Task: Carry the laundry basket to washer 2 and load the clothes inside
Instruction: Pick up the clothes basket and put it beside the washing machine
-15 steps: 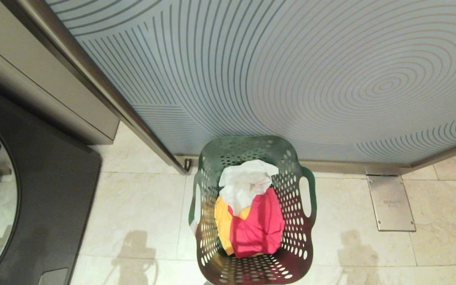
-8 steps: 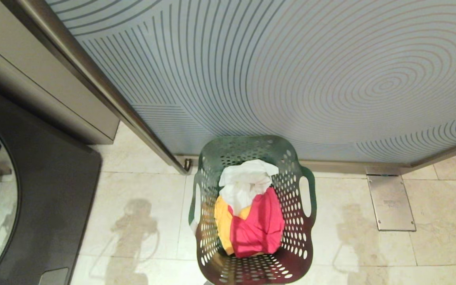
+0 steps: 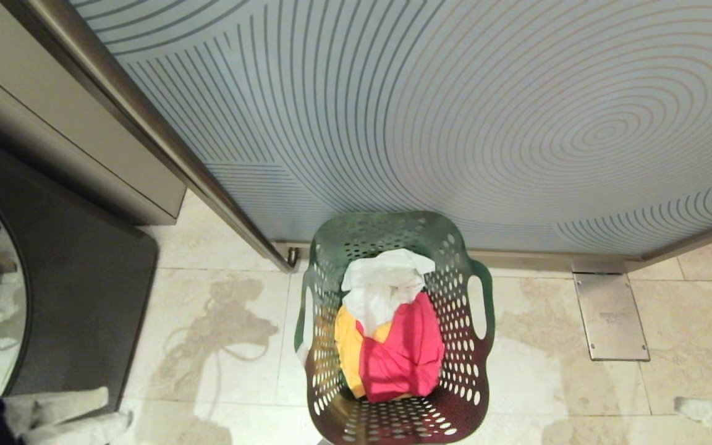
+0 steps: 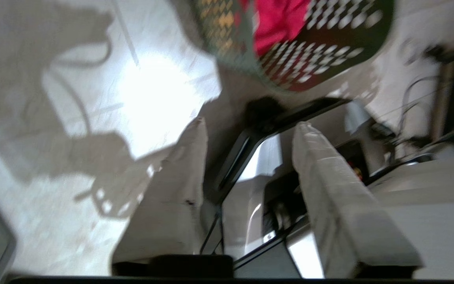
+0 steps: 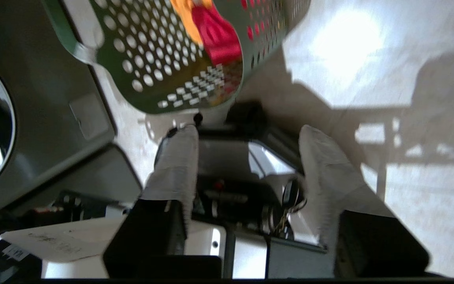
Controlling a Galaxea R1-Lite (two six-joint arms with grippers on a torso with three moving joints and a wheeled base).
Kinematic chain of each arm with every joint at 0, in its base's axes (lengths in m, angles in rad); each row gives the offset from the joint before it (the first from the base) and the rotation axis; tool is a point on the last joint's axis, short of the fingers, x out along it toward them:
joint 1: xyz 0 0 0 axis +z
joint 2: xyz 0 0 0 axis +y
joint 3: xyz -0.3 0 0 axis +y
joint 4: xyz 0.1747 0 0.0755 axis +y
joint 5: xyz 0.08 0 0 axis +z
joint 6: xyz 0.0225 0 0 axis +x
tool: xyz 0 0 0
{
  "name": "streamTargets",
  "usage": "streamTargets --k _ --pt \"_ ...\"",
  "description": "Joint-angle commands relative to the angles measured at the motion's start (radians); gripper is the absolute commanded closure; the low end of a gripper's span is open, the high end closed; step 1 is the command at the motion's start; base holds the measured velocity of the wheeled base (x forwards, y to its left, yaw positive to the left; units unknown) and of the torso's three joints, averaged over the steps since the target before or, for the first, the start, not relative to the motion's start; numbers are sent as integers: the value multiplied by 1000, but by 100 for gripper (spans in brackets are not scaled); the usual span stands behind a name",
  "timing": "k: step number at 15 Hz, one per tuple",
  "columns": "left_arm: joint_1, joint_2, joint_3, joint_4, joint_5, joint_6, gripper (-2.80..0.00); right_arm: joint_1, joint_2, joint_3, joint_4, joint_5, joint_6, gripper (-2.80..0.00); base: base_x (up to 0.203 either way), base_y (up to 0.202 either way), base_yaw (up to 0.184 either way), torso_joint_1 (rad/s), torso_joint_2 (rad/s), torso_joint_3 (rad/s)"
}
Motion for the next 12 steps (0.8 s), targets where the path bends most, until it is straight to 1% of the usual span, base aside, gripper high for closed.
streamTargets --k 1,3,4,5,7,9,10,12 --pt "-49 122 37 -35 69 -1 -280 24 145 7 -16 2 10 -280 0 0 0 0 0 0" --pt "-152 236 60 -127 221 -19 -280 40 241 19 -95 -3 23 -280 0 0 0 0 0 0" --pt "-206 296 60 -179 287 -45 -280 44 279 22 -124 -19 26 -280 0 0 0 0 0 0" --pt "-247 355 46 -222 339 -65 -280 45 311 22 -140 -40 27 -280 0 0 0 0 0 0" --pt "-289 453 -24 -267 383 -86 -280 47 379 -2 -149 -49 31 -280 0 0 0 0 0 0" --pt "-345 517 -90 -280 401 -96 -280 47 464 -41 -155 -49 32 -280 0 0 0 0 0 0" --pt "-363 544 -111 -281 407 -97 -280 47 507 -62 -176 -49 33 -280 0 0 0 0 0 0" --pt "-379 581 -152 -281 443 -99 -280 48 567 -128 -250 -51 34 -280 0 0 0 0 0 0"
